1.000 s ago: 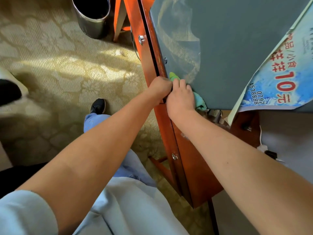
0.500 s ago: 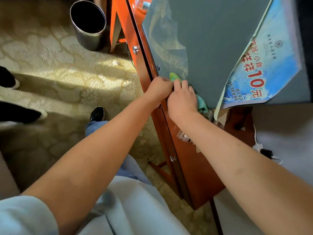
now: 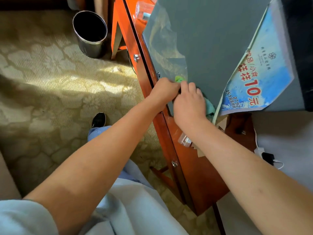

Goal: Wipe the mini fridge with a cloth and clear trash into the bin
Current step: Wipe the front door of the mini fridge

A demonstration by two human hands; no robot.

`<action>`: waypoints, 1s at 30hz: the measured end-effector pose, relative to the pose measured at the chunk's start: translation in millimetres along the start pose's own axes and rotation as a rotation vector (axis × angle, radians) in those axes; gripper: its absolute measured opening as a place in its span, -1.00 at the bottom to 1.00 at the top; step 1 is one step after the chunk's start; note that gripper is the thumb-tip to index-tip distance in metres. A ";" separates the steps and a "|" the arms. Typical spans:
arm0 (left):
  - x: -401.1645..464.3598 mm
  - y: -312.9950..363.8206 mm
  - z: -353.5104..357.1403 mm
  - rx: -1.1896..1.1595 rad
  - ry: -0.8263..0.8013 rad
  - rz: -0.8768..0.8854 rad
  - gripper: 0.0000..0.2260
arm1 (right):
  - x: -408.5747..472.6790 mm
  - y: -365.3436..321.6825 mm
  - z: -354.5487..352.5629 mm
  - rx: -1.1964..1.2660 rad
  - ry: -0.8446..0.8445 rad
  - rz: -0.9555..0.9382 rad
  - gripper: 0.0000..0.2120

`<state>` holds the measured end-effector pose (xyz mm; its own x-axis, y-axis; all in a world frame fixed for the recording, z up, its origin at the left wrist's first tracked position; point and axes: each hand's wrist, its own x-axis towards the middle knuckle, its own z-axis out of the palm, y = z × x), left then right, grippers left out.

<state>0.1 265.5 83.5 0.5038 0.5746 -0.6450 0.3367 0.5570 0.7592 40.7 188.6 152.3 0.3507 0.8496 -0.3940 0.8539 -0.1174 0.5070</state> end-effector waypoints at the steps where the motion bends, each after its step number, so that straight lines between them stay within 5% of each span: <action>1: 5.3 -5.4 -2.3 -0.001 0.008 -0.010 -0.71 | 5.8 -5.8 4.2 0.006 -0.019 -0.011 -0.62; 8: 4.8 -37.7 4.6 0.023 -0.125 -0.132 -0.79 | 2.2 -14.8 17.2 0.000 -0.197 -0.082 -0.61; 17: -8.3 55.0 -25.1 0.079 -0.083 0.062 -0.72 | 9.5 19.8 -61.0 0.066 0.030 0.023 -0.68; 24: -5.7 13.3 -16.3 0.129 -0.210 -0.160 -0.76 | 10.8 -2.9 -37.1 0.102 -0.317 -0.003 -0.66; 30: -8.6 57.0 -34.6 0.031 -0.211 -0.036 -0.71 | 12.9 12.2 -69.8 0.056 -0.063 0.056 -0.70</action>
<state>-12.6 313.0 129.3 0.6452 0.4147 -0.6417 0.3801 0.5544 0.7404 28.9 234.0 206.9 0.4204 0.8069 -0.4150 0.8518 -0.1934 0.4868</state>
